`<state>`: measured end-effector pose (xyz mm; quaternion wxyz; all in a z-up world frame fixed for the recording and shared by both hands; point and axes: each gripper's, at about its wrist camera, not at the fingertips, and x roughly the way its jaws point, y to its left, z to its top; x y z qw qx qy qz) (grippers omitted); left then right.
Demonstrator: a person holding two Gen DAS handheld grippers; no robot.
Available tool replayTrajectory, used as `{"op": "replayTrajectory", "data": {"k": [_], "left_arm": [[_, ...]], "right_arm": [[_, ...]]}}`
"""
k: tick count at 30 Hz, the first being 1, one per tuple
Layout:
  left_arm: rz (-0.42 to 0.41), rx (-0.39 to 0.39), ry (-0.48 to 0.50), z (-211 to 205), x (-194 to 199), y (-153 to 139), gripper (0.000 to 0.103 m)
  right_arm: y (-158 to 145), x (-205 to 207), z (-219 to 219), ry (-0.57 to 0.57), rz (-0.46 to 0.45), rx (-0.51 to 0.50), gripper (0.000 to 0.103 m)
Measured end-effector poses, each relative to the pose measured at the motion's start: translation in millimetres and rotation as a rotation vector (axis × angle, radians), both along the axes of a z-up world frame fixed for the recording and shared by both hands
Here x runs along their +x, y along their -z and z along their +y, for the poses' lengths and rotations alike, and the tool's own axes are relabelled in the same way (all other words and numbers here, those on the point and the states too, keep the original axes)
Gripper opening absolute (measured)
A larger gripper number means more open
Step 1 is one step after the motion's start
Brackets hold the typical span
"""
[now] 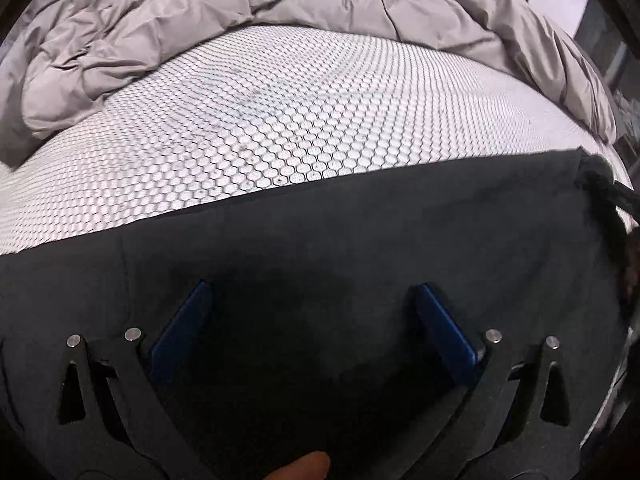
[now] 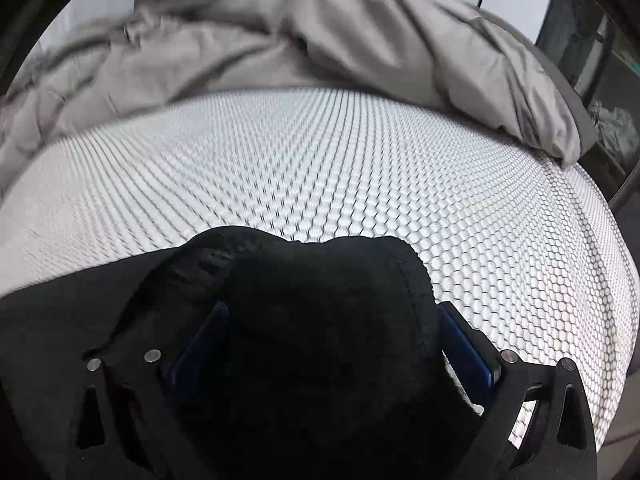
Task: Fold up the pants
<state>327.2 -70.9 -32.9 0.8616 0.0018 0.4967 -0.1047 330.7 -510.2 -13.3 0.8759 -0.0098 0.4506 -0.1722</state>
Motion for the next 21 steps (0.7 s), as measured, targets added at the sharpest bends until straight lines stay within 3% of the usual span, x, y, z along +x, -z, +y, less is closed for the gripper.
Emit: {"op": "replayTrajectory", "data": {"k": [3,6,8,10,11,13,14,16,18,21], "left_arm": [[-0.056,-0.061,0.033,-9.9,-26.3,-29.0,0.102],[-0.099,-0.098,0.128,-25.7,-55.0,-41.3,0.102],[-0.042,-0.072,0.176,-33.5,-60.9,-23.8,0.102],[0.029,-0.004,0.105,-29.5,-53.3,4.0,0.102],[0.028,-0.012,0.084,-25.5,-51.4,9.5,0.102],[0.004,-0.053,0.063,-19.0,-52.2,5.9,0.102],[0.007,-0.047,0.05,-17.5,-52.5,3.5,0.102],[-0.006,-0.006,-0.001,-13.5,-56.2,-2.6,0.102],[-0.023,0.013,-0.025,-13.9,-64.5,-12.3,0.102],[-0.073,-0.045,0.083,-33.1,-88.6,-34.4,0.102]], "right_arm": [[-32.9,-34.0,17.8,-0.072,-0.081,-0.071,0.102],[-57.4,-75.0,27.0,-0.154,-0.128,-0.05,0.102],[-51.9,-89.6,33.7,-0.214,-0.101,0.01,0.102],[-32.3,-92.6,31.6,-0.269,-0.045,0.06,0.102],[-16.9,-86.5,26.0,-0.27,-0.013,0.077,0.101],[20.2,-74.3,19.4,-0.25,0.076,-0.008,0.101],[24.0,-81.6,21.6,-0.258,0.061,0.002,0.101],[20.1,-85.3,14.9,-0.221,0.034,0.027,0.101],[14.4,-91.4,20.9,-0.195,0.031,-0.032,0.101],[-11.7,-105.6,51.8,-0.255,-0.013,-0.169,0.1]]}}
